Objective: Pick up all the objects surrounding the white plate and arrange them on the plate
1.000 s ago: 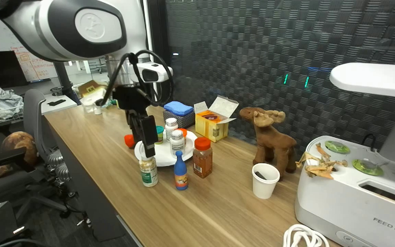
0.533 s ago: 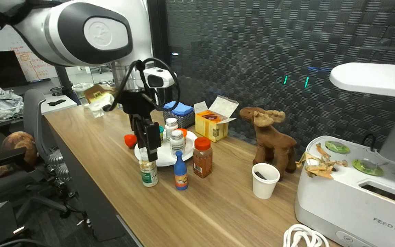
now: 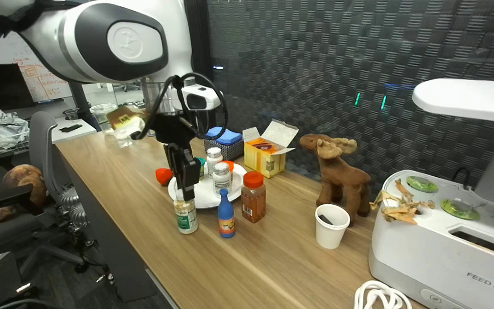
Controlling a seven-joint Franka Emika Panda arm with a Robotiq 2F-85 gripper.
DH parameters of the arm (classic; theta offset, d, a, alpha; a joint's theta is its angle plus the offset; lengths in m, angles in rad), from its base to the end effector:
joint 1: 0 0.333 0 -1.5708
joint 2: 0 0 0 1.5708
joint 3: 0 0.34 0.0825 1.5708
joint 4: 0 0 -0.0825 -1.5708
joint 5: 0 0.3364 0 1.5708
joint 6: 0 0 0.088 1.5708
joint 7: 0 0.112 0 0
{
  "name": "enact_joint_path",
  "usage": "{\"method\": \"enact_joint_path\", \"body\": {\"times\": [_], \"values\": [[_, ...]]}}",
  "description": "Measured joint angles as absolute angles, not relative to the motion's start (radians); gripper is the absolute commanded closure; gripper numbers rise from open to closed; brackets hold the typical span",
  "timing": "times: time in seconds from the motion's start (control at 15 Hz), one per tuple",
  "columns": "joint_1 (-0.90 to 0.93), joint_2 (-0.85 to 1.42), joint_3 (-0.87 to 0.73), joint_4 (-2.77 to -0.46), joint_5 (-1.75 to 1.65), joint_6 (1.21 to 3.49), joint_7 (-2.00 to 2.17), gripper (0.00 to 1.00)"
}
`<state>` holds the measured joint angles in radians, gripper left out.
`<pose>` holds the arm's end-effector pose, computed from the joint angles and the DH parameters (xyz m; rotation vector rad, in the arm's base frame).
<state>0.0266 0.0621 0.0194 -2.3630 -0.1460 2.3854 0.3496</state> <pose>0.4698 0.0197 0.3524 3.0243 -0.2963 -0.0300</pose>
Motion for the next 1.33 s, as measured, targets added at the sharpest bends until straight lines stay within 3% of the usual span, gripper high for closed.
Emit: {"method": "enact_joint_path", "body": {"times": [0.8, 1.33], "values": [[0.066, 0.001, 0.067, -2.259, -0.144, 2.231, 0.358, 0.92], [0.086, 0.18, 0.087, -2.071, -0.144, 2.222, 0.297, 0.92]]}}
